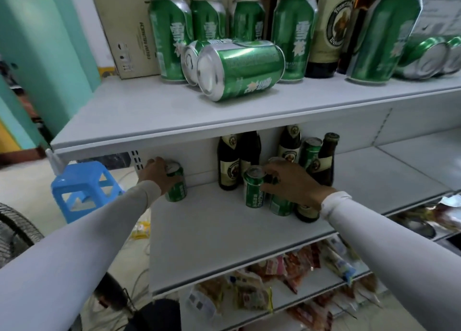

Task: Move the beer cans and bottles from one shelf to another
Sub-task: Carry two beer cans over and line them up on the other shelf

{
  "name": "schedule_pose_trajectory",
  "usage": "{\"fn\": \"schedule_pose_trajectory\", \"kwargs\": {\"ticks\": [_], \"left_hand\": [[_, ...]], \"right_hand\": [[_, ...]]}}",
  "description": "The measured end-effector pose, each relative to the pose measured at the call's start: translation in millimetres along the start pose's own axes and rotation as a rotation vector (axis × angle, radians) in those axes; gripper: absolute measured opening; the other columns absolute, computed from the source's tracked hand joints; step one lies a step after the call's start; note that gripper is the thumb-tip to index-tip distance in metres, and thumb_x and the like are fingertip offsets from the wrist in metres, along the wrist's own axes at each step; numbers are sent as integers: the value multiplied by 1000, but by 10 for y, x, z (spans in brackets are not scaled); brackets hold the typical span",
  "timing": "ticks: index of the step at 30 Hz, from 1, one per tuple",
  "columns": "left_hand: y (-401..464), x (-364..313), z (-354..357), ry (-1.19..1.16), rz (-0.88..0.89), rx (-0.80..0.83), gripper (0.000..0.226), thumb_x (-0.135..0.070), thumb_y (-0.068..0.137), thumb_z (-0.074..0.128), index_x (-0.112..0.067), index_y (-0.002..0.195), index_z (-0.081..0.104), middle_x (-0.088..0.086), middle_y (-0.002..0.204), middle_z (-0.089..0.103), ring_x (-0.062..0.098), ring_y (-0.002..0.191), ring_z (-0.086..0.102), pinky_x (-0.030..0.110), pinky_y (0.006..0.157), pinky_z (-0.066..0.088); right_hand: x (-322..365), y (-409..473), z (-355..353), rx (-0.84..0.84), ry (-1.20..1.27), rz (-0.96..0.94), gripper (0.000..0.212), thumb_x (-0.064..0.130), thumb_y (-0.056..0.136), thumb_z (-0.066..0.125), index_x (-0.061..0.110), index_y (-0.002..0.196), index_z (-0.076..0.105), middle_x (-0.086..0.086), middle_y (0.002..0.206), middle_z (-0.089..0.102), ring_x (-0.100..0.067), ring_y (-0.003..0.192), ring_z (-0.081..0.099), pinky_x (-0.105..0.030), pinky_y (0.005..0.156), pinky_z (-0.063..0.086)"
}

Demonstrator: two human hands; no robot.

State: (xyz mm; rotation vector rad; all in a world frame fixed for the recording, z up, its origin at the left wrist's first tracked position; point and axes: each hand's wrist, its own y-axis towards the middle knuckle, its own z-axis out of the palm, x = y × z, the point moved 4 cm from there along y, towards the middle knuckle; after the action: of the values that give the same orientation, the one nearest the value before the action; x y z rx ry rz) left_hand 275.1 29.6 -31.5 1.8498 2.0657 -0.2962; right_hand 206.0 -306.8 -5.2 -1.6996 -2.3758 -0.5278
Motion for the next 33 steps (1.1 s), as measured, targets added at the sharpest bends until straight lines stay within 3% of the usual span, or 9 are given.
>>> {"fn": "schedule_pose_trajectory", "kwargs": {"ticks": [3, 7, 11, 16, 19, 22, 24, 29, 33], "left_hand": [[-29, -55, -5, -39, 46, 1, 67, -42, 71, 80, -3, 119, 54, 21, 120, 55, 38, 106, 56, 39, 88, 46], [-190, -269, -14, -68, 274, 159, 60, -35, 67, 84, -3, 112, 60, 17, 111, 60, 33, 104, 57, 35, 87, 45], [-376, -395, 66, -93, 366, 300, 65, -22, 72, 83, -8, 128, 53, 14, 126, 55, 30, 115, 52, 39, 97, 44], [-501, -352, 99, -152, 317, 367, 76, -13, 80, 75, -12, 145, 35, 11, 144, 42, 33, 129, 45, 44, 105, 40], [-517, -374, 114, -139, 291, 365, 77, -17, 81, 74, -13, 146, 33, 12, 146, 40, 32, 130, 44, 42, 107, 39], [-544, -462, 99, -116, 268, 294, 74, -24, 79, 76, -12, 142, 39, 12, 141, 47, 31, 126, 47, 39, 104, 40], [-563, -507, 98, -128, 245, 234, 65, -25, 77, 78, -11, 133, 47, 13, 130, 55, 31, 117, 53, 35, 96, 44], [-614, -559, 114, -131, 257, 236, 58, -27, 71, 81, -16, 120, 53, 7, 113, 60, 31, 105, 57, 33, 84, 47], [-681, -597, 76, -125, 316, 422, 60, -23, 73, 81, -17, 125, 52, 1, 116, 57, 23, 108, 54, 33, 93, 46]], "right_hand": [[39, 62, -37, 0, -24, -20, 37, 42, 86, 70, 16, 112, 63, -3, 108, 65, -22, 96, 60, -29, 72, 41], [67, 212, -29, 2, -102, 1, 40, 50, 83, 69, 13, 86, 55, -1, 82, 57, -21, 80, 55, -27, 55, 30], [31, 374, 157, 70, -270, 2, 64, 77, 74, 59, 17, 95, 59, -3, 95, 64, -23, 92, 62, -31, 74, 46], [153, 457, 154, 2, -331, -134, 45, 69, 70, 67, 29, 78, 50, 2, 86, 66, -26, 91, 62, -35, 86, 41], [208, 426, 173, 214, -150, -177, 42, 54, 73, 77, 25, 97, 59, 4, 98, 64, -21, 95, 62, -31, 80, 46], [299, 411, 233, 432, -6, -198, 55, 47, 79, 77, 17, 121, 59, 2, 117, 63, -18, 105, 60, -33, 92, 49], [377, 418, 266, 501, 3, -227, 59, 36, 84, 75, 19, 135, 51, 3, 127, 57, -17, 115, 55, -25, 95, 44], [379, 415, 322, 583, 78, -193, 70, 18, 88, 72, 18, 148, 35, -1, 145, 43, -20, 131, 45, -25, 103, 39], [299, 367, 338, 517, 168, -67, 89, 39, 82, 77, 19, 152, 26, 5, 145, 41, -18, 134, 41, -32, 109, 39]]}}
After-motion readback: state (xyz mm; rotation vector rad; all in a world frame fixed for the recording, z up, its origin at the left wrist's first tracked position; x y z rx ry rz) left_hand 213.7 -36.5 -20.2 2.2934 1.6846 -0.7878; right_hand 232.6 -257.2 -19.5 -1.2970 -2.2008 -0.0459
